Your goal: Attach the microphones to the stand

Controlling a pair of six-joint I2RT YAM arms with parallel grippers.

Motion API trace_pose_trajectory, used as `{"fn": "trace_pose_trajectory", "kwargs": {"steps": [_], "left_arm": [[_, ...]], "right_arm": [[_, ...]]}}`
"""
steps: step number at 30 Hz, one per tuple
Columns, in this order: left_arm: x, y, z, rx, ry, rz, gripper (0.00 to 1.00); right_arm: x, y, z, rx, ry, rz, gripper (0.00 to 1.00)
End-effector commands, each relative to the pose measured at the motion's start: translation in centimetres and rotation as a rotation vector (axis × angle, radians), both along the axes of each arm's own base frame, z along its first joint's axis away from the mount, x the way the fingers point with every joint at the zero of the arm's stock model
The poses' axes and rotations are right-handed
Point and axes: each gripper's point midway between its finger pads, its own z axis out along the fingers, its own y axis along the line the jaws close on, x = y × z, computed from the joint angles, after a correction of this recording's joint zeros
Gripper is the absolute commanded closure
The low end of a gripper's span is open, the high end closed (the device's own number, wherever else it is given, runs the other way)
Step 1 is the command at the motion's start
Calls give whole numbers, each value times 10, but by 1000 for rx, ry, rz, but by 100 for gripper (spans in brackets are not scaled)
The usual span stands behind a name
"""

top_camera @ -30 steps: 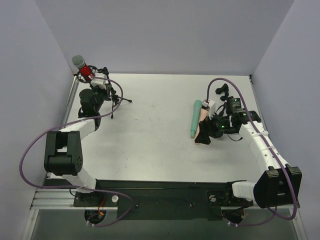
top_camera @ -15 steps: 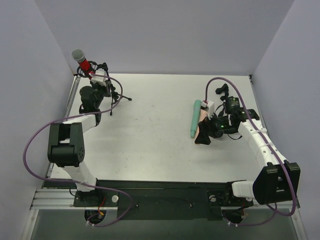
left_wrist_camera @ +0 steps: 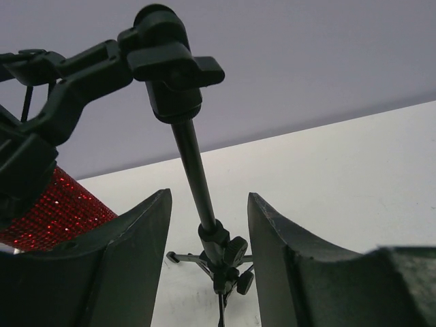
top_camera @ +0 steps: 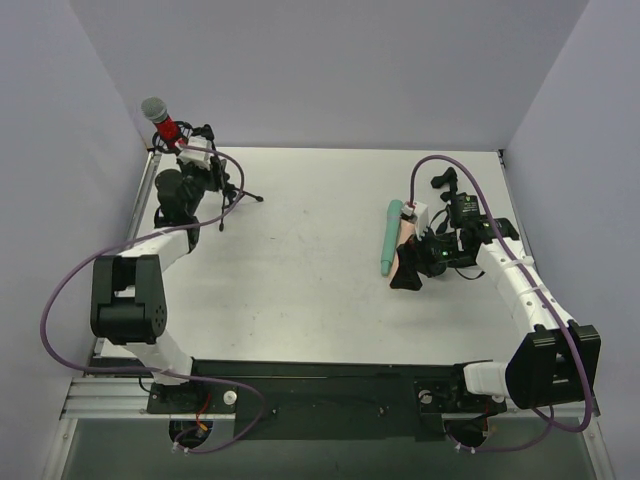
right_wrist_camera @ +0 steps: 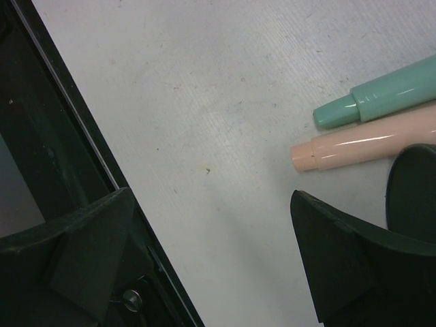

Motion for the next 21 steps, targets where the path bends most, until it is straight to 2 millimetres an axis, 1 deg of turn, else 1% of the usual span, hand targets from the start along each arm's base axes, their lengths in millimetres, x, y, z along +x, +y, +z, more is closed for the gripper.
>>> {"fn": "trace_pose_trajectory", "kwargs": {"steps": [1, 2, 3, 4, 5, 6, 7, 8, 9, 10, 11, 12, 13, 14, 15, 16, 17, 18, 19, 20, 21], "left_arm": [[-13, 2, 30, -14, -40, 15, 40], [-17, 3, 35, -16, -45, 21, 39], [-22, 5, 28, -26, -22, 29, 38], [-29, 5, 38, -33, -41, 37, 37], [-35, 9, 29, -40, -15, 56, 36], [-43, 10, 40, -46, -36, 64, 35], [-49, 12, 33, -62, -19, 78, 34], [-59, 11, 45, -96, -38, 74, 32], [-67, 10, 39, -112, -12, 77, 32], [-78, 10, 52, -125, -34, 76, 29], [-85, 9, 44, -152, 1, 83, 28], [-97, 7, 60, -169, -26, 79, 27], [-105, 8, 53, -207, 18, 91, 25], [-117, 8, 69, -222, -10, 93, 22], [-124, 8, 62, -251, 35, 99, 20], [-136, 7, 77, -265, 9, 93, 14], [-143, 5, 69, -277, 58, 86, 11], [-155, 3, 82, -284, 30, 70, 7], [-170, -4, 84, -275, 47, 38, 5], [-177, -11, 79, -260, 61, 33, 3], [-190, -17, 83, -258, 49, 18, 3]], "right_arm": [[-1, 4, 14, 19, -29, 31, 7], [-1, 4, 15, 16, -32, 30, 7], [-1, 3, 14, 14, -29, 31, 7], [-1, 3, 14, 9, -35, 29, 7], [-1, 2, 14, 8, -36, 30, 7], [-1, 2, 15, 5, -39, 29, 7], [-1, 2, 16, 6, -44, 29, 7], [-1, 1, 17, 2, -53, 28, 7], [-1, 0, 17, -2, -55, 25, 7], [0, -2, 18, -10, -64, 21, 7], [1, -4, 20, -14, -72, 15, 7], [2, -6, 22, -19, -84, 3, 7], [3, -8, 25, -22, -93, -6, 7], [5, -12, 28, -31, -108, -24, 7], [5, -13, 33, -33, -128, -33, 7], [7, -17, 35, -42, -133, -55, 7], [8, -21, 41, -58, -158, -76, 7], [8, -22, 44, -58, -161, -95, 7], [8, -25, 48, -66, -170, -120, 7], [10, -25, 51, -61, -163, -163, 7], [13, -31, 52, -82, -168, -212, 7]]}}
